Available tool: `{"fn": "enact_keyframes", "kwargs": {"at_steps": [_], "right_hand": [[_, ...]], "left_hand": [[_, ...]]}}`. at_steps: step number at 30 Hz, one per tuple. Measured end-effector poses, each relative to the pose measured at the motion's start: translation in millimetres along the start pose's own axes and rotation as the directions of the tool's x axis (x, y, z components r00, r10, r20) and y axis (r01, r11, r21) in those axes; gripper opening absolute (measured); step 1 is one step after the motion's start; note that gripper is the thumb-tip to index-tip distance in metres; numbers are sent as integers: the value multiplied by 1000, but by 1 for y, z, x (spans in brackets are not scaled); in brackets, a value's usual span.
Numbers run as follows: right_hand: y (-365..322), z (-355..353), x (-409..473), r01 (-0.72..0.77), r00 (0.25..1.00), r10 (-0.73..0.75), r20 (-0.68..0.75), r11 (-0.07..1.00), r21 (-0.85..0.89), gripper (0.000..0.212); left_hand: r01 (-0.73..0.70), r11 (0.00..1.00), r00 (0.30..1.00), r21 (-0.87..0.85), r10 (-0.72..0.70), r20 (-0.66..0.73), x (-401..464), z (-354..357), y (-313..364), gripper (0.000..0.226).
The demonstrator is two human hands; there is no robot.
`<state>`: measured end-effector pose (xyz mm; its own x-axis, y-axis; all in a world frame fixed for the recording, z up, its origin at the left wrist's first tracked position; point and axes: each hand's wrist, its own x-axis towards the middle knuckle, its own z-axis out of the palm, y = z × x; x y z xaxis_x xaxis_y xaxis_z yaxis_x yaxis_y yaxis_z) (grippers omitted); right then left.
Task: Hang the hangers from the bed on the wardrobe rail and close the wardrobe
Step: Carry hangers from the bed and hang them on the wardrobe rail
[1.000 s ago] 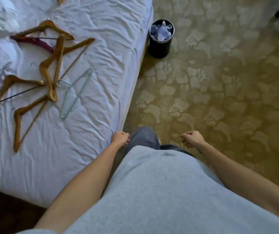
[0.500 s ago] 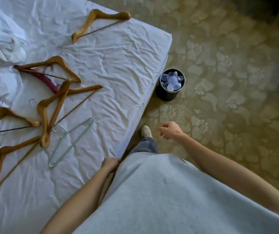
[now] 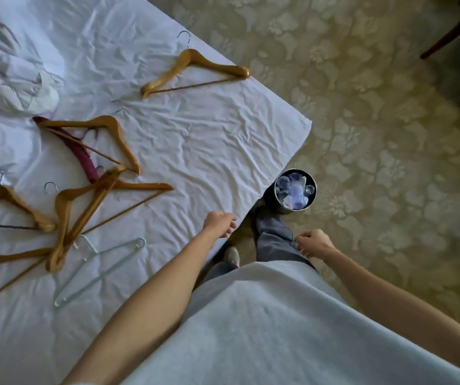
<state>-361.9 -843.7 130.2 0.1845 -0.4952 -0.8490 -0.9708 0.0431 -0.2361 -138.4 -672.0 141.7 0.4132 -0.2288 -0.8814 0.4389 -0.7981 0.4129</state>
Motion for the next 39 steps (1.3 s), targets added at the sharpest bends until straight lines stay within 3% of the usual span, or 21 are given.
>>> {"fn": "enact_keyframes", "kwargs": {"at_steps": [7,9,13,18,23,26,30,33,36,39], "right_hand": [[-113,-64,70,181,981,-167,93,971,-159,25],[-157,-75,91,252,965,-231,123,948,-194,28],[-252,-86,134,366,925,-339,174,917,-159,16],[-377,-68,193,480,877,-466,119,865,-145,18],[-472,-31,256,490,872,-487,58,865,-110,14],[-518,-14,295,511,850,-525,-37,840,-181,18],[-561,3,342,549,709,-670,-220,720,-424,30],[-580,11,382,496,604,-744,-285,631,-596,55],[-589,13,420,443,643,-710,-288,651,-616,76],[-589,14,444,388,672,-677,-300,667,-636,68]], "left_hand": [[162,974,976,-161,-182,-120,35,-6,61,18],[169,974,971,-150,-190,-144,48,-12,77,19],[147,971,955,-188,-189,-229,75,-47,113,19],[129,961,892,-243,-220,-395,153,-122,142,24],[81,950,836,-300,-229,-499,231,-179,170,24],[108,950,754,-293,-270,-599,276,-215,173,28],[256,937,632,-237,-348,-692,328,-261,157,59],[345,925,588,-158,-344,-732,357,-290,141,71],[429,897,609,-108,-376,-699,382,-308,120,70],[441,893,603,-91,-370,-707,396,-314,108,68]]}}
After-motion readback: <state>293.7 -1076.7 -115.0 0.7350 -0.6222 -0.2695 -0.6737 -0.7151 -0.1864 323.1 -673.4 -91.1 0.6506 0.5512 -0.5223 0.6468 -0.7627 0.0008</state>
